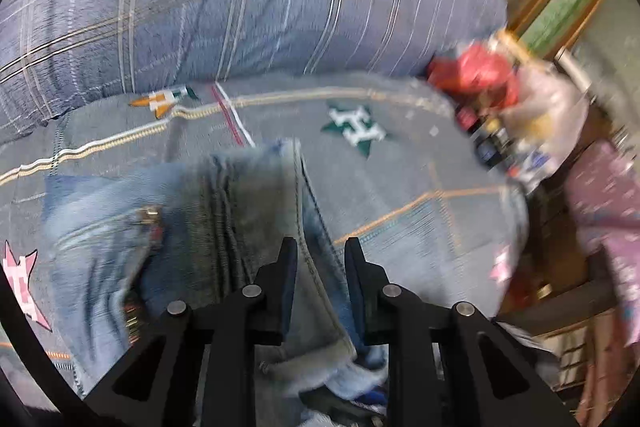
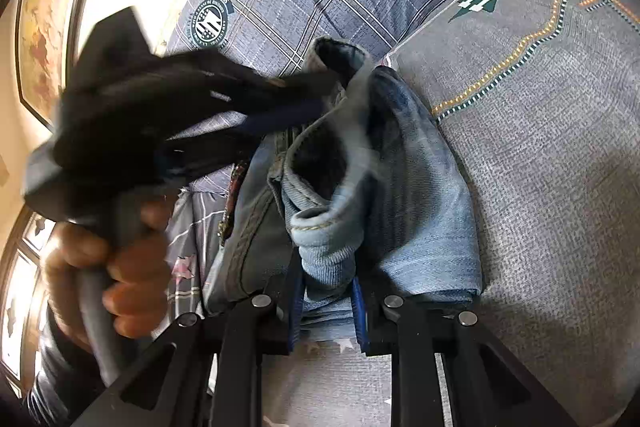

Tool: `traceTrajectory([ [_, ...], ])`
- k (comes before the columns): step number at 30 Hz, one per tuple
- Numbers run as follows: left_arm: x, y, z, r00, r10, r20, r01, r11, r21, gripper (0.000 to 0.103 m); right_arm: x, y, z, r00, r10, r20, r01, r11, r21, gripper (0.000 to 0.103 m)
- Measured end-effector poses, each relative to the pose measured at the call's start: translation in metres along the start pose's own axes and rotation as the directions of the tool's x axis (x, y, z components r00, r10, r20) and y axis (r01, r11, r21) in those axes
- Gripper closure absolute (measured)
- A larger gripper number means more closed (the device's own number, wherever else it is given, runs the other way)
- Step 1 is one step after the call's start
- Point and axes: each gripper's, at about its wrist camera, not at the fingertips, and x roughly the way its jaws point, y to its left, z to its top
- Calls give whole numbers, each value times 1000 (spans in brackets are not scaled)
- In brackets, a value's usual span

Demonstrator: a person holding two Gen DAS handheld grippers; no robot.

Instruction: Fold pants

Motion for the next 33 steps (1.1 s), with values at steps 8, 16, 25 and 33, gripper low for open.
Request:
traceTrajectory([
  [8, -68, 50, -40, 990, 91, 104, -86, 995, -47, 79, -11, 2, -2, 1000, -23, -5, 23, 1000, 5, 81],
  [16, -89, 91, -86, 966, 239, 96, -233, 970, -69, 79, -20, 14, -3, 996, -94, -2, 94, 995, -23, 74],
  [25, -80, 77, -104, 962, 245, 119, -244, 969, -26, 79, -60, 24, 9, 976, -204, 81, 208, 977, -52, 67],
  [33, -73, 62, -100, 970, 213, 114, -211, 977, -26, 79, -28, 53, 47, 976, -203, 84, 212, 970, -120, 27],
])
